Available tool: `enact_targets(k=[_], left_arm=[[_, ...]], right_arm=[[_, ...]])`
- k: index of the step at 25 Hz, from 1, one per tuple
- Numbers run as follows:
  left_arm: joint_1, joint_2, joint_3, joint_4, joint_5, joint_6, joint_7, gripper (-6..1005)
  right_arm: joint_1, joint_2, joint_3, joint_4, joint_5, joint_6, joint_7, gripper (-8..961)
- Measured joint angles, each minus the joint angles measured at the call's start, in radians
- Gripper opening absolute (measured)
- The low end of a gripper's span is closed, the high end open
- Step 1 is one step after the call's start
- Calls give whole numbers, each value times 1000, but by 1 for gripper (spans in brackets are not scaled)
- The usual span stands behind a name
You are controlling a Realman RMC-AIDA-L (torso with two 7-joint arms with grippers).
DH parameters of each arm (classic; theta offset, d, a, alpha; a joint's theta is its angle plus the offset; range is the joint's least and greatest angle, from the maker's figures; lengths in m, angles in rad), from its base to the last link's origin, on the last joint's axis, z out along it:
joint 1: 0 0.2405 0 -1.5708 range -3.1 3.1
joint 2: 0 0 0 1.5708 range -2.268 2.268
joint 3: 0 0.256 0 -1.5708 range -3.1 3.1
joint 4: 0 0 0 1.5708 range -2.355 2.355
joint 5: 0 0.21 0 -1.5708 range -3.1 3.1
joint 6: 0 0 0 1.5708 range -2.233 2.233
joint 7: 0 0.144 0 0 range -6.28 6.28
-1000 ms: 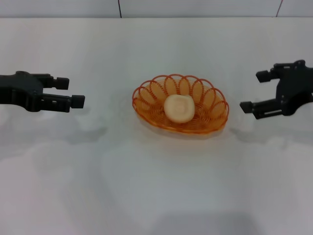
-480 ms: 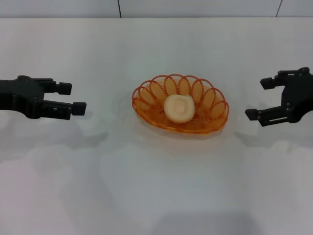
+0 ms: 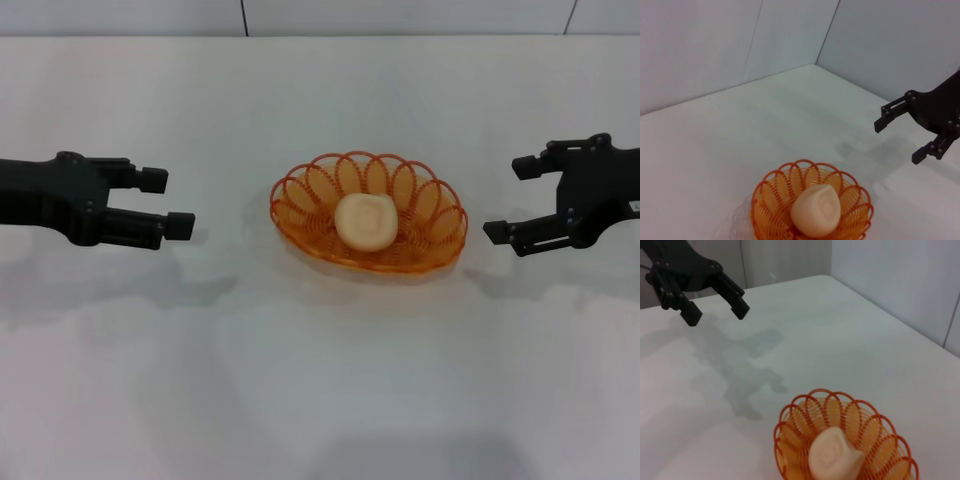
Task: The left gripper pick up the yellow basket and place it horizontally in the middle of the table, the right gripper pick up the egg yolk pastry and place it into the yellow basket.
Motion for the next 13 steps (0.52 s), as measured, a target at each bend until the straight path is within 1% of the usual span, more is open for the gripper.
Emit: enact_targets(k=[6, 13], left_arm=[[-3, -2, 1, 0, -1, 9, 13, 876], [-9, -3, 0, 0, -6, 15, 16, 876]], right_arm=[[23, 1, -2, 31, 1, -2, -7, 857], [29, 1, -3, 37, 1, -7, -16, 857]])
